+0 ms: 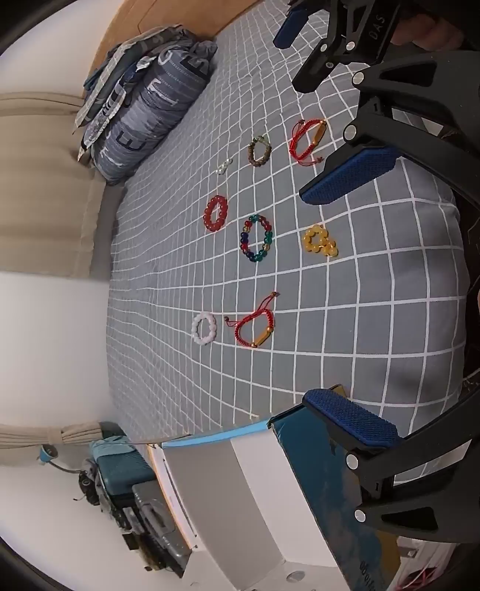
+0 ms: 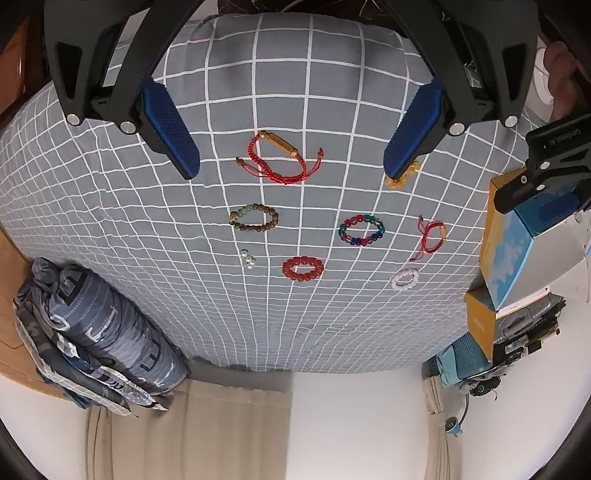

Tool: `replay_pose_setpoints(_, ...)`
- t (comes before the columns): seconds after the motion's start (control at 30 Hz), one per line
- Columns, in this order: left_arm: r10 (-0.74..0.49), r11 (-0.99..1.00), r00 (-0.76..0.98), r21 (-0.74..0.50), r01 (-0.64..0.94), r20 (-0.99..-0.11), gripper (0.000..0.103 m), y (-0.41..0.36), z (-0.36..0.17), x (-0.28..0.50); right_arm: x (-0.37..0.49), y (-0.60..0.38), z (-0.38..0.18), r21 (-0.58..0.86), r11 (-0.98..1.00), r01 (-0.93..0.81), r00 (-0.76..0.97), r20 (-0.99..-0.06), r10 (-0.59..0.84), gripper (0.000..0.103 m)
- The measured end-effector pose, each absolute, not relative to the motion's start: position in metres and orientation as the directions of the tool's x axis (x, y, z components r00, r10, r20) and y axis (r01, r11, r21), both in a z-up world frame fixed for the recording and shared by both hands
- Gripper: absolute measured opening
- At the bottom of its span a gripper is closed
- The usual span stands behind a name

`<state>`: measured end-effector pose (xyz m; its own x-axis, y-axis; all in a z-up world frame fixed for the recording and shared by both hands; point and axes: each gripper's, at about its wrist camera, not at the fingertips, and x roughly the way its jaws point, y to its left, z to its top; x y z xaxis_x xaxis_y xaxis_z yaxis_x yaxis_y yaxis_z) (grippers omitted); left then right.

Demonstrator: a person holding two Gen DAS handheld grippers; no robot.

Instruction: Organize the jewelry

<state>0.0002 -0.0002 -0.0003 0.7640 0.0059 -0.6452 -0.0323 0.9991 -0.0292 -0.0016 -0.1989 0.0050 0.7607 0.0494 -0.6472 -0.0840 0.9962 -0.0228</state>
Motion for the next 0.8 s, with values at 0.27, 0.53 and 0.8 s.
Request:
replay_pose_setpoints(0.27,0.004,0.999,0.765,-0.029,-0.03,-0.644,0.097,-0.006,-0.003,-0.005,-0.002,-0.198,0.005,-0.015,0.996,-0.084,0.764,-0.643,0.055,0.096)
replay_pose_setpoints(0.53,0.001,0.999,0.75,-0.034,-0.031,-0.661,0.097,-0.003,-0.005,0.002,0.001,-0.204,0.001,-0.019,0.997,-0.08,0.763,-0.645,0.049,0.096)
replay_pose_setpoints(0.8,0.012,1.0,0.751,-0.014,-0.028,-0.661,0.097,-0.005,-0.006,0.004,-0.001,-0.2,0.004,-0.023,0.997,-0.076,0.764,-0.643,0.044,0.096)
